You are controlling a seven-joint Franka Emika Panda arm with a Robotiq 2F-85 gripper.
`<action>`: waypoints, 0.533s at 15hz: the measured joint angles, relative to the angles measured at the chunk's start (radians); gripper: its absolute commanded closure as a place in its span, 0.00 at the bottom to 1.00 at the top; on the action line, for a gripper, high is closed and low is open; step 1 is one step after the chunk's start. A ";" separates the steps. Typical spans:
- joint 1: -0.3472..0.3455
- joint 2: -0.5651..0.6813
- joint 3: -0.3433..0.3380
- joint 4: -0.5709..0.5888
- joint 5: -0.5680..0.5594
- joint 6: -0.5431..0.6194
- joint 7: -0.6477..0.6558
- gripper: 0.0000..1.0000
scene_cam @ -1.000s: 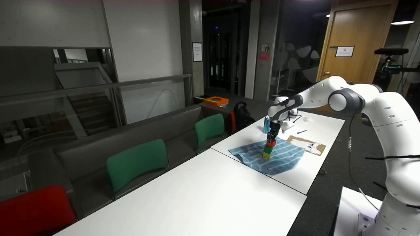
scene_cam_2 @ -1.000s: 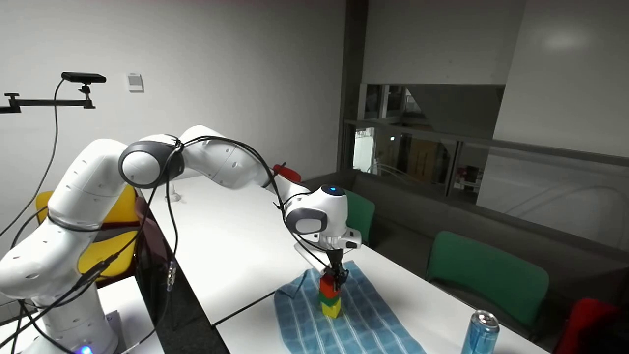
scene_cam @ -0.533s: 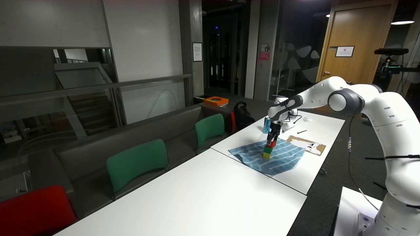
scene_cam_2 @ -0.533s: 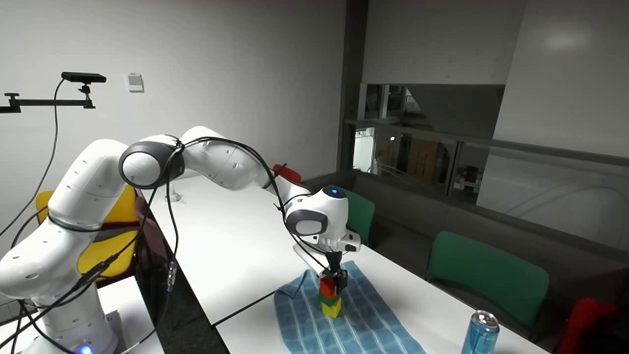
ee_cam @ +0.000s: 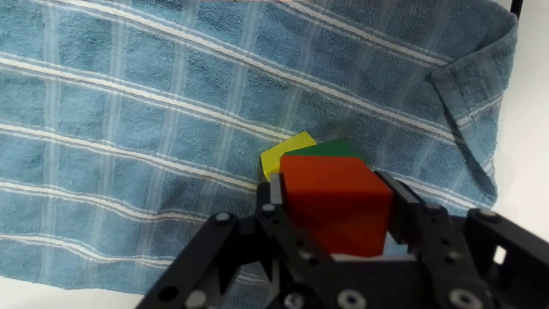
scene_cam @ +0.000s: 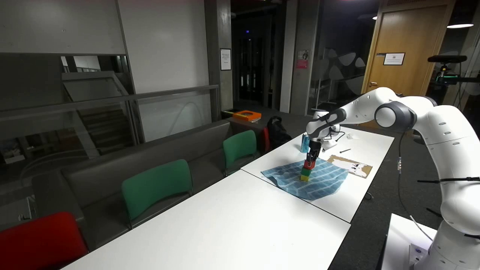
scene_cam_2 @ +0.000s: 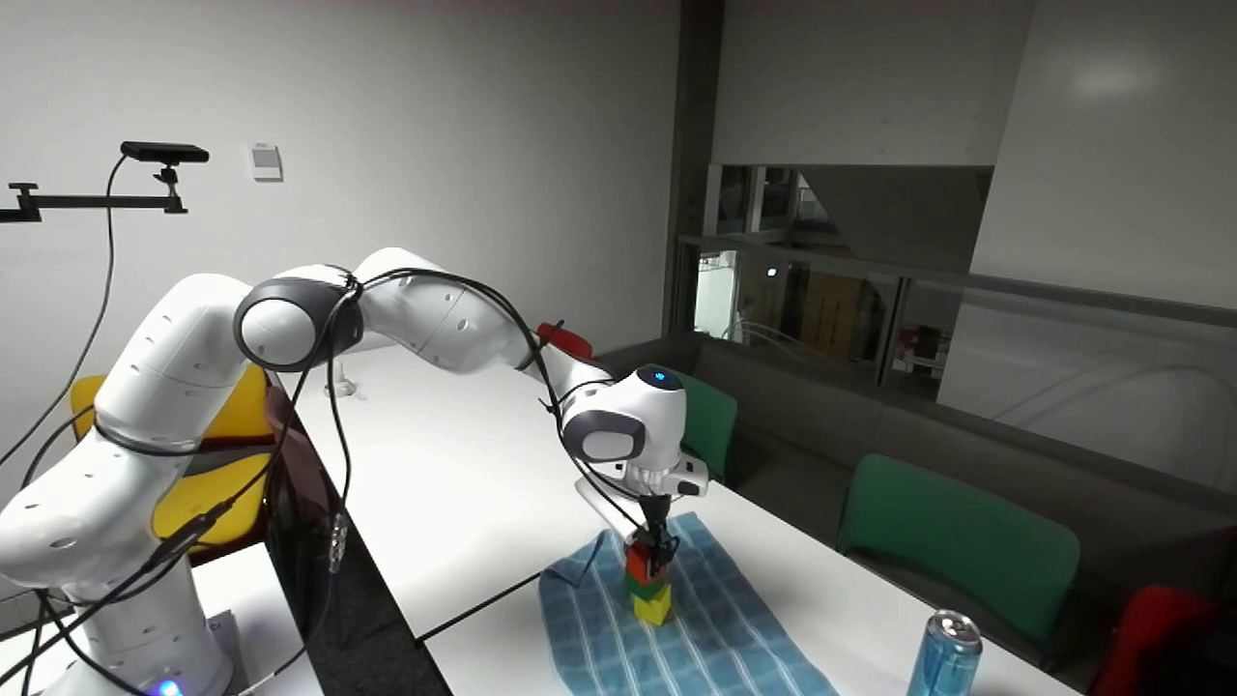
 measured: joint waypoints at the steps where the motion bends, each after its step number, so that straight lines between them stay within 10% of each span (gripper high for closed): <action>1: 0.000 0.001 0.000 0.002 0.000 -0.002 0.000 0.69; 8: 0.000 0.017 0.000 0.028 0.000 -0.003 0.000 0.69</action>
